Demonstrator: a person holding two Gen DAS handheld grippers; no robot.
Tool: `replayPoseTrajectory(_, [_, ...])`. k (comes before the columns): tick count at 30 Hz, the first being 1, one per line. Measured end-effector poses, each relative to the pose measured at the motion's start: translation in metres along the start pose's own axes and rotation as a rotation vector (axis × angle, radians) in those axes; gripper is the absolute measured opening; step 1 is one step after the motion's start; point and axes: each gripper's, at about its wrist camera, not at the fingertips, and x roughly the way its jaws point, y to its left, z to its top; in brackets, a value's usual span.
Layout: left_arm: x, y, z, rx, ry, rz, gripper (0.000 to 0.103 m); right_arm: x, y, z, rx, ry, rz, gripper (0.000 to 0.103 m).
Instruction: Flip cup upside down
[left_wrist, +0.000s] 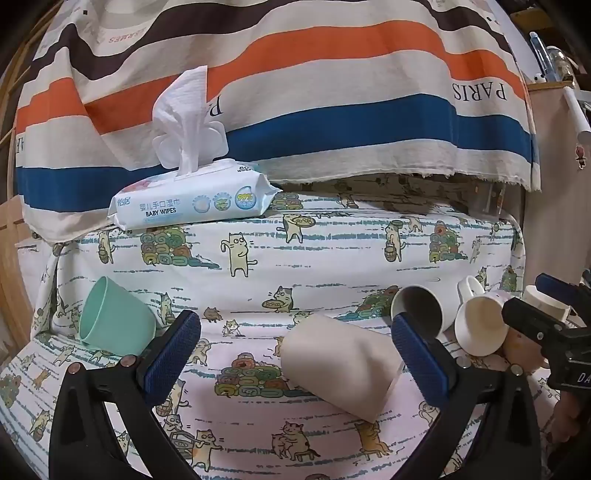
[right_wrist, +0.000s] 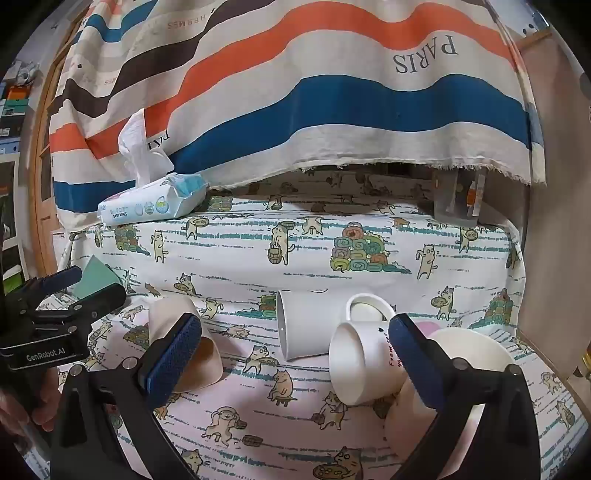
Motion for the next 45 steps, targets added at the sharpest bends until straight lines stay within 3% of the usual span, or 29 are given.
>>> replayPoseTrajectory(29, [0.0021, -0.0042, -0.0012, 0.006, 0.020, -0.029, 0.103, -0.0017, 0.0010, 0.0000, -0.009, -0.013, -0.018, 0.102])
replayPoseTrajectory(35, [0.0009, -0.0029, -0.0014, 0.002, 0.016, -0.024, 0.103, -0.0048, -0.0003, 0.0002, 0.001, -0.026, -0.086, 0.102])
replayPoseTrajectory(45, [0.0008, -0.0034, 0.0000, 0.007, 0.018, -0.039, 0.103, -0.0015, 0.0013, -0.0004, -0.009, 0.001, -0.054, 0.099])
